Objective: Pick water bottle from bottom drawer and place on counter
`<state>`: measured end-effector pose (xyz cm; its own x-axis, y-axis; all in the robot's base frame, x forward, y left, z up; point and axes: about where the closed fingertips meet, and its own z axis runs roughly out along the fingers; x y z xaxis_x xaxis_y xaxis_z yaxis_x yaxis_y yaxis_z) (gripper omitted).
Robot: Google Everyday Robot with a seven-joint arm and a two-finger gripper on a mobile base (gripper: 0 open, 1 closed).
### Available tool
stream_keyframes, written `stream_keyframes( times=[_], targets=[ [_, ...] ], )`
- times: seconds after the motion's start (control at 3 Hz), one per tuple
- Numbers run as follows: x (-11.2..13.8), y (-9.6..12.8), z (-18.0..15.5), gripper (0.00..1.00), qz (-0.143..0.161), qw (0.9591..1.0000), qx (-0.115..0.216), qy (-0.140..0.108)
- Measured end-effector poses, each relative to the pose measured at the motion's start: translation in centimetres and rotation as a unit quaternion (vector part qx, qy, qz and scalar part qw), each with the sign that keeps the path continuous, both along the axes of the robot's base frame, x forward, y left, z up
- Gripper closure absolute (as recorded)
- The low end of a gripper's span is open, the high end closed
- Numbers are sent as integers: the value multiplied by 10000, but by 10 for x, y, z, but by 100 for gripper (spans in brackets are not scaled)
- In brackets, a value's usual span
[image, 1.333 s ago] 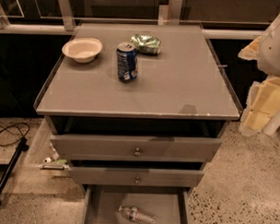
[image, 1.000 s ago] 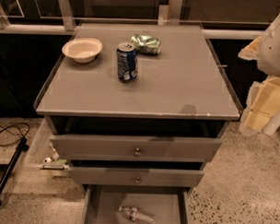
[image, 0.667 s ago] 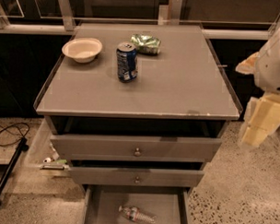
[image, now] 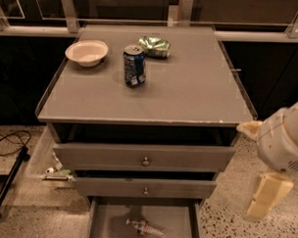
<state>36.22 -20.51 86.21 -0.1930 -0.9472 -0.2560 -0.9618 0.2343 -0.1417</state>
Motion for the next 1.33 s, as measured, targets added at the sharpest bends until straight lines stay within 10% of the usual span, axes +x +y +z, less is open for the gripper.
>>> stream_keyframes(
  times=[1.0, 1.33],
  targets=[
    [9, -12, -217, 0, -257, 9929, 1123, 278],
    [9, -12, -216, 0, -257, 9930, 1119, 272]
  ],
)
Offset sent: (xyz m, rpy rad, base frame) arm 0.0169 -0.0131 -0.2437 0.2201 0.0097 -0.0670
